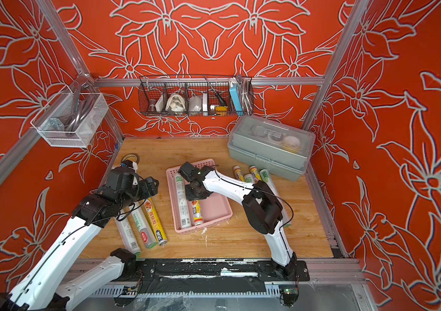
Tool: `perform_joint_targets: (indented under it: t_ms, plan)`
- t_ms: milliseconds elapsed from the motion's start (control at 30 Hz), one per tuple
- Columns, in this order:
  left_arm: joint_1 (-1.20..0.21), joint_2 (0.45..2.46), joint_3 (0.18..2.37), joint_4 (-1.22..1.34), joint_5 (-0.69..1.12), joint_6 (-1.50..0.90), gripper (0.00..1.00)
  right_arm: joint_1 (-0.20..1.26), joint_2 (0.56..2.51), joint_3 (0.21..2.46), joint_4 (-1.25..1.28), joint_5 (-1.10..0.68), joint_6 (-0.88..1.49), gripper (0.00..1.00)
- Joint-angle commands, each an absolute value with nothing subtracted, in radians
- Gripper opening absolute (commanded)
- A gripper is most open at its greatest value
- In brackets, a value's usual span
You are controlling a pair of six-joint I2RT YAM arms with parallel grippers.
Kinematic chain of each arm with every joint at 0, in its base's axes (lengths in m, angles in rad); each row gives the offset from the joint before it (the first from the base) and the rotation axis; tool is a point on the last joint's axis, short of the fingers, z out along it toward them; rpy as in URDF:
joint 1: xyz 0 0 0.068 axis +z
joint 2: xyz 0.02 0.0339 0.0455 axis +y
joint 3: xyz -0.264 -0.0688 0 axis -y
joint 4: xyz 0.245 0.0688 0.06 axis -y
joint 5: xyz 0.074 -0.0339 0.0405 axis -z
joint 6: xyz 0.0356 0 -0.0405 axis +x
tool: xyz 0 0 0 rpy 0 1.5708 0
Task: Put the plastic wrap into the basket
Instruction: Place the plastic wrap in the basket.
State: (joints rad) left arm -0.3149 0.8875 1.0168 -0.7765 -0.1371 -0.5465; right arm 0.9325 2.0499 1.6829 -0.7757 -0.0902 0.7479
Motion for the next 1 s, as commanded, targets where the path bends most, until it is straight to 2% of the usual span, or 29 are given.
perform_joint_targets:
  t_ms: [0,267,333,467,600,967]
  plan:
    - [-0.311,0.877,1.019,-0.782,-0.148,-0.54,0.78,0.949,2.089,1.691,-0.793,-0.1,0.767,0.28]
    - [-0.311,0.877,1.019,-0.787,-0.144,-0.542,0.78,0.954,2.147,1.718,-0.799,-0.122,0.754,0.3]
    - [-0.311,0.877,1.021,-0.79,-0.143,-0.544,0.78,0.956,2.149,1.718,-0.801,-0.123,0.752,0.34]
    - [-0.311,0.886,1.026,-0.806,-0.14,-0.543,0.79,0.957,2.145,1.727,-0.814,-0.113,0.745,0.5]
    - [-0.311,0.89,1.028,-0.822,-0.149,-0.545,0.78,0.959,2.121,1.74,-0.861,-0.049,0.73,0.6]
    - [-0.311,0.894,1.035,-0.843,-0.155,-0.548,0.79,0.959,1.987,1.735,-0.903,-0.002,0.691,0.59]
